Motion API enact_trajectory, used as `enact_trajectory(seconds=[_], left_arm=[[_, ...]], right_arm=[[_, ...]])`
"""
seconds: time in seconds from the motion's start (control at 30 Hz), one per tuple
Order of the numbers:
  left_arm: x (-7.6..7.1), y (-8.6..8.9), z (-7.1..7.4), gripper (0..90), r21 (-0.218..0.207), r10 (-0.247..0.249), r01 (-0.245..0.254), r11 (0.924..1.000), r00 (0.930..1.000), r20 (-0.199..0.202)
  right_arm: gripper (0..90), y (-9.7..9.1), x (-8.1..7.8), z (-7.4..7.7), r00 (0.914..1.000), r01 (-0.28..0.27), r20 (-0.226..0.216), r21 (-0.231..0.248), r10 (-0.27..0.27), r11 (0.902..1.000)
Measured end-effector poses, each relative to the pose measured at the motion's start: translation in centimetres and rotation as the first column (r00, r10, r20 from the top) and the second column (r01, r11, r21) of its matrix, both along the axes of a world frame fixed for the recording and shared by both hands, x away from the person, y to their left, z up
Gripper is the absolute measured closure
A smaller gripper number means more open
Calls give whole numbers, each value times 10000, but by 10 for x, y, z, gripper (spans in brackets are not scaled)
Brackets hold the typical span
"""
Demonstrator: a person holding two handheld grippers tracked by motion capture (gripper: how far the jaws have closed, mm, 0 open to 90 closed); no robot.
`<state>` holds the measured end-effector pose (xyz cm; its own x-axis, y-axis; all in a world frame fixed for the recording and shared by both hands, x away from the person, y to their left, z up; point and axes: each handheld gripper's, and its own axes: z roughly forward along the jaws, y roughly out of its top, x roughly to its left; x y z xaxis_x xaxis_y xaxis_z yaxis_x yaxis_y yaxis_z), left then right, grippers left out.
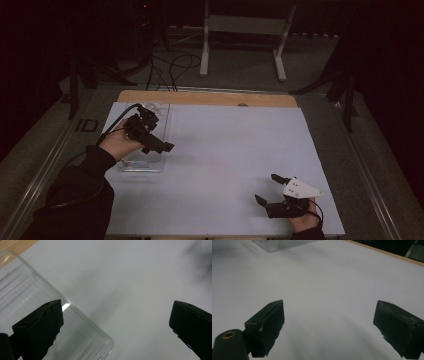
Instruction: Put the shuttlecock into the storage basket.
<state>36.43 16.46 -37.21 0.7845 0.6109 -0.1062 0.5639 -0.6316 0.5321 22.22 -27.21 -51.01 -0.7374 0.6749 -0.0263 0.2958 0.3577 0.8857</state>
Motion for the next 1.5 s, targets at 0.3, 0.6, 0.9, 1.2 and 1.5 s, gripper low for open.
enact_trajectory(seconds=[0.3,0.6,0.9,1.2,1.5], left_arm=[[-6,-18,-1,1,-221,-561,567,9981,9981,258],[-12,-35,-5,1,-559,-1045,1065,9927,9938,375],[-19,-56,-12,1,-593,-1228,1264,9902,9906,607],[-27,-71,-25,1,-557,-1298,1349,9893,9878,865],[-32,-77,-41,1,-1215,-1773,1883,9746,9795,958]], right_arm=[[101,0,0,0,10000,-15,-9,2,15,10000],[100,0,0,0,10000,-16,-12,7,16,10000],[100,0,0,0,10000,-43,-49,21,43,10000],[101,-1,0,0,10000,-49,-35,31,49,10000],[100,-1,0,0,10000,-55,-49,19,55,10000]])
